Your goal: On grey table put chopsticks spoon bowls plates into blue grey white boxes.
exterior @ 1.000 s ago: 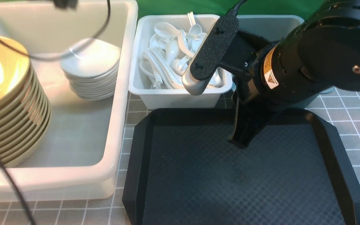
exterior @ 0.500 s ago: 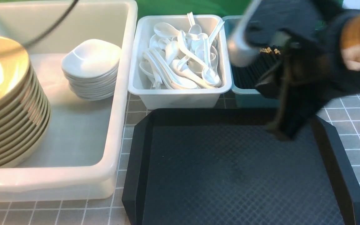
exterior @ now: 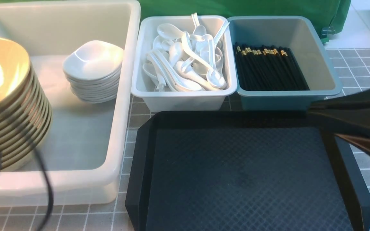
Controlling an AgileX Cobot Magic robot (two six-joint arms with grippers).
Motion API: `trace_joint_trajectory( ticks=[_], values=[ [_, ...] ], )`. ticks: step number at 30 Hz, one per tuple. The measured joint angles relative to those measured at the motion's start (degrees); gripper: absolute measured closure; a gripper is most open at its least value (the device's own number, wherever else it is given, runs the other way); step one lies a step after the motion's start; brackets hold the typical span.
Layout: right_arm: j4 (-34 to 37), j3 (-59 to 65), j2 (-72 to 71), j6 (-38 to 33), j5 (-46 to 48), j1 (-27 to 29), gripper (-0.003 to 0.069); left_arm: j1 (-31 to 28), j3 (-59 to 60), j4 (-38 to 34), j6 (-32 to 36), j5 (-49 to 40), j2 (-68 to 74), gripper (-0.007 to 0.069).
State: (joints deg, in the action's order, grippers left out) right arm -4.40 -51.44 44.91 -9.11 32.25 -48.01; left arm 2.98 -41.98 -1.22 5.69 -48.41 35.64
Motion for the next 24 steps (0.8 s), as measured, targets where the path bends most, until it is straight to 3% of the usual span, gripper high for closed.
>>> trace_joint_trajectory(
  ticks=[8, 24],
  values=[
    [1.7, 5.2, -6.1, -1.3, -7.1, 0.0, 0.0625, 0.0, 8.7, 1.2, -0.2, 5.8, -16.2, 0.0634],
    [1.7, 5.3, -6.1, -1.3, -8.9, 0.0, 0.062, 0.0, 9.1, 1.5, -0.2, 6.7, -20.0, 0.0634]
  ],
)
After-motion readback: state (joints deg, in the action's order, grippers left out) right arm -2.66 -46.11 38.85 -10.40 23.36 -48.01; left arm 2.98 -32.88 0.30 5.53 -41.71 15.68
